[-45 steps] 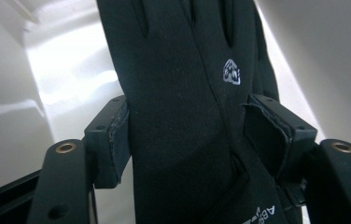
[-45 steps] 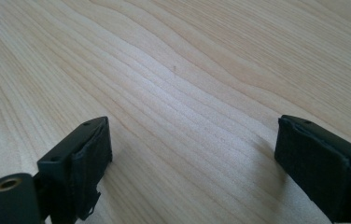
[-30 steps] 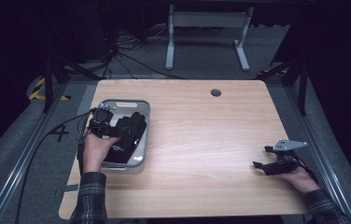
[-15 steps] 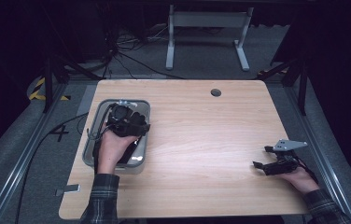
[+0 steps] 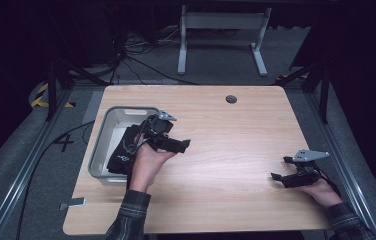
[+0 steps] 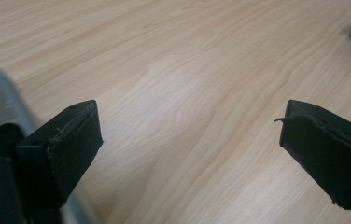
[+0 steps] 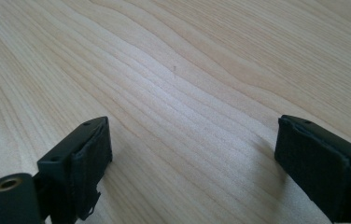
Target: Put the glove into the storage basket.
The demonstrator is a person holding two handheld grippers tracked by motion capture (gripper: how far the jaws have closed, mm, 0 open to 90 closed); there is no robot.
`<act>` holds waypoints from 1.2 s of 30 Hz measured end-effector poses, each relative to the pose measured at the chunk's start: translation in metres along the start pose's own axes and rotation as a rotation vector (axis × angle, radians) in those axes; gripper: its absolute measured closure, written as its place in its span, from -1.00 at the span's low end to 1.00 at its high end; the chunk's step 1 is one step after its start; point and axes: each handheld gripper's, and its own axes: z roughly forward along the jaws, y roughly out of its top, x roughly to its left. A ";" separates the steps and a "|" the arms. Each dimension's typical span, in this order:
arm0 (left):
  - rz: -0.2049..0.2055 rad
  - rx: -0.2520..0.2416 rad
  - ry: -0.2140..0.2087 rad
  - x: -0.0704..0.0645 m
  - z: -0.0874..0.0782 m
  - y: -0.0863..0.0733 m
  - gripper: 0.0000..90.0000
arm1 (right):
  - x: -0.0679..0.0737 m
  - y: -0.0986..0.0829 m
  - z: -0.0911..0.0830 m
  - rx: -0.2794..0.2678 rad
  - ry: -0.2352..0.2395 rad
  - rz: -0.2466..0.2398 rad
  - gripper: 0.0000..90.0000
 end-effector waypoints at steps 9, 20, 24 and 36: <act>0.067 -0.001 -0.053 -0.041 0.034 -0.004 -0.86 | 0.000 0.000 0.000 0.000 0.000 0.000 -0.75; 0.114 0.025 -0.090 -0.074 0.074 -0.020 -0.85 | 0.000 0.000 0.000 0.000 0.001 0.000 -0.75; 0.130 0.033 -0.093 -0.079 0.081 -0.024 -0.85 | 0.000 0.000 0.000 0.001 0.001 0.000 -0.75; 0.171 0.080 -0.092 -0.092 0.109 -0.039 -0.85 | 0.000 0.000 0.000 0.000 0.002 0.000 -0.75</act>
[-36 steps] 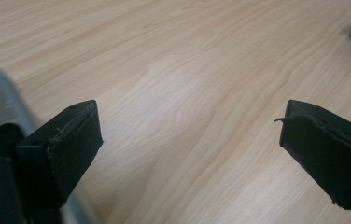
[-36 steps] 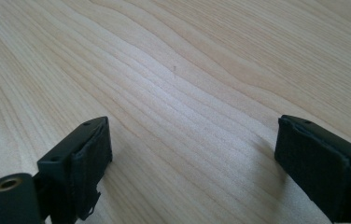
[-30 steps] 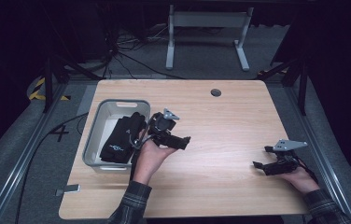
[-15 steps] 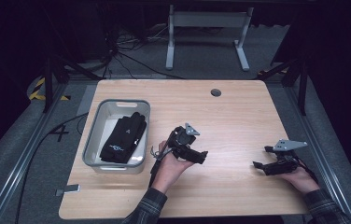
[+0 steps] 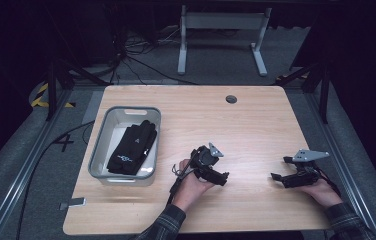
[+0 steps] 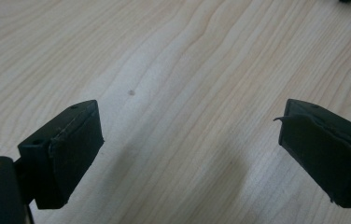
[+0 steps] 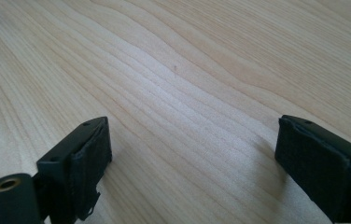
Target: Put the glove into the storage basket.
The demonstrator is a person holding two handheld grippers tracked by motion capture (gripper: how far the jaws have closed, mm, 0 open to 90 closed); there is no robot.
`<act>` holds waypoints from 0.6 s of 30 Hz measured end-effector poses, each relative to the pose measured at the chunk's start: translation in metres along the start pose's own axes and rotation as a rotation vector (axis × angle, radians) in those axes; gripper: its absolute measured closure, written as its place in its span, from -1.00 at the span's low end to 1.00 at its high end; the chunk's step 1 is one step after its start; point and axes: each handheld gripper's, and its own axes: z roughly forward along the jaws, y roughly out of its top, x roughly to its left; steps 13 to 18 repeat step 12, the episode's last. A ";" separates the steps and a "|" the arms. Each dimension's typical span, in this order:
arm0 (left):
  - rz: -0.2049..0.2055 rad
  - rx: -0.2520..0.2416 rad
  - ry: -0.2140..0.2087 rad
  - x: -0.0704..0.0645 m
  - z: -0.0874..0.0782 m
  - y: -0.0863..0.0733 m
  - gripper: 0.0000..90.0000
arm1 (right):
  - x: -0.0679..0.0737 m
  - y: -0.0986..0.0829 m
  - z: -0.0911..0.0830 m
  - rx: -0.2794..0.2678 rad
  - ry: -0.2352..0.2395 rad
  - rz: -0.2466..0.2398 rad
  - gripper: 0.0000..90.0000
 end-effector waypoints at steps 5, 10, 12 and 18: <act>0.010 0.024 0.009 -0.003 0.007 -0.002 -0.85 | 0.000 0.000 0.000 0.000 0.000 0.000 -0.75; 0.018 0.045 0.009 -0.004 0.010 -0.004 -0.85 | 0.000 0.000 0.000 0.000 0.000 0.000 -0.75; 0.019 0.055 0.007 -0.005 0.011 -0.005 -0.85 | 0.000 0.000 0.000 0.000 0.000 0.000 -0.75; 0.019 0.055 0.007 -0.005 0.011 -0.005 -0.85 | 0.000 0.000 0.000 0.000 0.000 0.000 -0.75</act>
